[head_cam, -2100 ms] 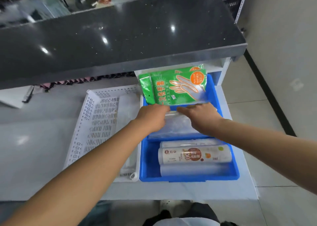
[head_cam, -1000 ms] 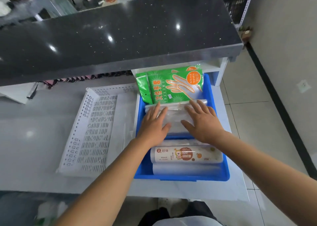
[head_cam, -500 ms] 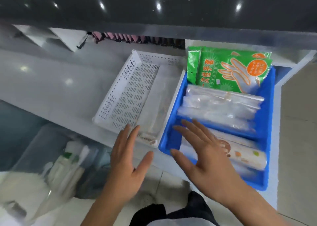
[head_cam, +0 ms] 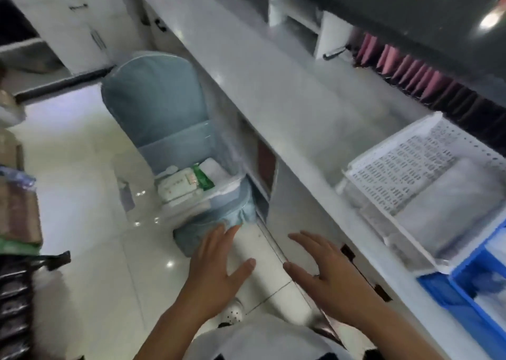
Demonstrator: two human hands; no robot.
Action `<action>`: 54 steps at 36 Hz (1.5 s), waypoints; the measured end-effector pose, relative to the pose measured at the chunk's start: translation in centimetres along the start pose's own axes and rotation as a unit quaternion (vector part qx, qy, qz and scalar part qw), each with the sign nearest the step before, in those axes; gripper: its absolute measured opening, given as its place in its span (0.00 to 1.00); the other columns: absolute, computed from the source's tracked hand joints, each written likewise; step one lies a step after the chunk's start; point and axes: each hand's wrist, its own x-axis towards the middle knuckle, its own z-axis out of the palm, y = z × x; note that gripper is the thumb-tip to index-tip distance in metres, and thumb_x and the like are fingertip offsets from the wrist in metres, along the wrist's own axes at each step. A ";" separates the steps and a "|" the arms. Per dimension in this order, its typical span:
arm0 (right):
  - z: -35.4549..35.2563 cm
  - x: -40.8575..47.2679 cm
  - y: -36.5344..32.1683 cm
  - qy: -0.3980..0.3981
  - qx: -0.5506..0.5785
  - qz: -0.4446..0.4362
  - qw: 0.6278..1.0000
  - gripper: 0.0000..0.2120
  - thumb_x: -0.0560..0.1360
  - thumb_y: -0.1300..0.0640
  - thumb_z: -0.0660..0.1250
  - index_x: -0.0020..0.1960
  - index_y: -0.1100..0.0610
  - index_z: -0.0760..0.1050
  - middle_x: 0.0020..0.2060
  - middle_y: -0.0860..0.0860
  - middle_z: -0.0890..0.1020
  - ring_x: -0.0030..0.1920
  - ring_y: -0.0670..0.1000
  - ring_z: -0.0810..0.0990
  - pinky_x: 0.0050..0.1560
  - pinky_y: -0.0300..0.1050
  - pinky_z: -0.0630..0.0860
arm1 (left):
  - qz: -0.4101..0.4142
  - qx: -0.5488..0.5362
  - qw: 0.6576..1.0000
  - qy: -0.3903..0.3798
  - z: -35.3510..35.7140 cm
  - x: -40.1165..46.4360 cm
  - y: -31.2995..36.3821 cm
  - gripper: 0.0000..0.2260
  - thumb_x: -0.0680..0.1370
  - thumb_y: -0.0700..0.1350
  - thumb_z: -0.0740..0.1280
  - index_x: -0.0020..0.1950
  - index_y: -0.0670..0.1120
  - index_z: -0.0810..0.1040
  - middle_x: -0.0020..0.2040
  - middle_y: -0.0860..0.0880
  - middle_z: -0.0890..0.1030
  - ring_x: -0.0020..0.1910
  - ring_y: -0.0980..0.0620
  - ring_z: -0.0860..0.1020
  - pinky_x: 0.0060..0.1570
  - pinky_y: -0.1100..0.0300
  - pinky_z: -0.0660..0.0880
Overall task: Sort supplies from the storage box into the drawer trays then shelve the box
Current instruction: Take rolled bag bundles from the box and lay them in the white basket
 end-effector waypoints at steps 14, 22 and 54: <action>4.2 11.6 -10.7 -0.052 -0.062 -0.050 0.995 0.26 0.75 0.36 0.63 0.72 0.38 0.65 0.70 0.37 0.69 0.71 0.41 0.65 0.69 0.41 0.61 | -0.153 -0.100 0.983 0.015 -6.5 0.4 -12.5 0.33 0.79 0.63 0.62 0.80 0.60 0.52 0.82 0.54 0.48 0.80 0.53 0.46 0.77 0.54 0.48; 5.0 22.8 -13.2 -0.081 -0.048 -0.044 0.995 0.25 0.76 0.41 0.66 0.71 0.45 0.69 0.69 0.41 0.73 0.66 0.42 0.70 0.64 0.41 0.66 | -0.225 -0.115 0.967 -0.006 -9.9 5.0 -17.0 0.33 0.79 0.63 0.61 0.80 0.59 0.52 0.83 0.53 0.48 0.81 0.50 0.47 0.78 0.51 0.50; 22.9 58.9 -5.4 -0.297 -0.287 0.107 0.905 0.28 0.77 0.45 0.63 0.73 0.53 0.62 0.68 0.56 0.71 0.67 0.59 0.70 0.66 0.58 0.67 | -0.302 0.005 0.909 -0.286 -7.1 33.2 -34.6 0.25 0.81 0.53 0.61 0.78 0.51 0.63 0.78 0.46 0.66 0.75 0.44 0.65 0.71 0.51 0.63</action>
